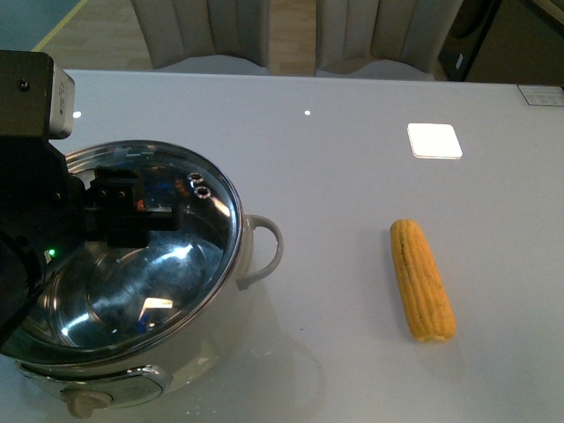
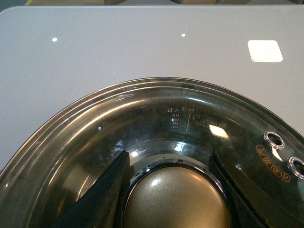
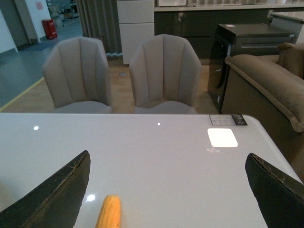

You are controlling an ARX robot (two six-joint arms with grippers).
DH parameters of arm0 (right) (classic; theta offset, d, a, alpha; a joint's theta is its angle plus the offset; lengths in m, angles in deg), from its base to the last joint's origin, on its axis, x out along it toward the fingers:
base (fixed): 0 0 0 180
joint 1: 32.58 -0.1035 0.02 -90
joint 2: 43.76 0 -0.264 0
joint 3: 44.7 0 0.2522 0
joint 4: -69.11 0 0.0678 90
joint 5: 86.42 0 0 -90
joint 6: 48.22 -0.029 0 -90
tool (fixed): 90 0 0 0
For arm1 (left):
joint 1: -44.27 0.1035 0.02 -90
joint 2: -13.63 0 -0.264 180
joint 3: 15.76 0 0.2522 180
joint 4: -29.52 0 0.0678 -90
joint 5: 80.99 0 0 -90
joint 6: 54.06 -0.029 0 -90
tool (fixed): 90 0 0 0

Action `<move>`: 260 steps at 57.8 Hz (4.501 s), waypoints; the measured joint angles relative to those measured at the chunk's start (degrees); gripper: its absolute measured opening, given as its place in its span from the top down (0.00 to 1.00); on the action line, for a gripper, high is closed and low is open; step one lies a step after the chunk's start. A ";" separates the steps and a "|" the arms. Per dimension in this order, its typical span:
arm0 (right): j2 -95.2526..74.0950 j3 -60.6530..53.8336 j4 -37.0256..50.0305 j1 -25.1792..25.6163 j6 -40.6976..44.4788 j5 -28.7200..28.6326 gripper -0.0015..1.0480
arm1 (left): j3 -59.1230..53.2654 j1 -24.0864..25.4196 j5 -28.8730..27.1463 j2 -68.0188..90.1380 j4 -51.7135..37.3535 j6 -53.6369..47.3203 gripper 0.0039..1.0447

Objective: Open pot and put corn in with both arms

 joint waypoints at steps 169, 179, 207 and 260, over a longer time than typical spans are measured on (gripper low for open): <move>0.02 0.00 0.00 0.00 0.00 0.00 0.09 | 24.04 55.17 20.04 30.97 -5.07 -6.56 0.58; 0.00 0.00 0.00 0.00 0.00 0.00 0.09 | 25.57 54.82 19.87 32.79 -4.59 -6.08 0.58; 0.00 0.00 0.00 0.00 0.00 0.00 0.09 | 27.43 54.14 17.79 35.76 -4.55 -3.98 0.41; 0.02 0.00 0.00 0.00 0.00 0.00 0.09 | 9.99 58.01 27.50 0.81 -0.37 -3.13 0.07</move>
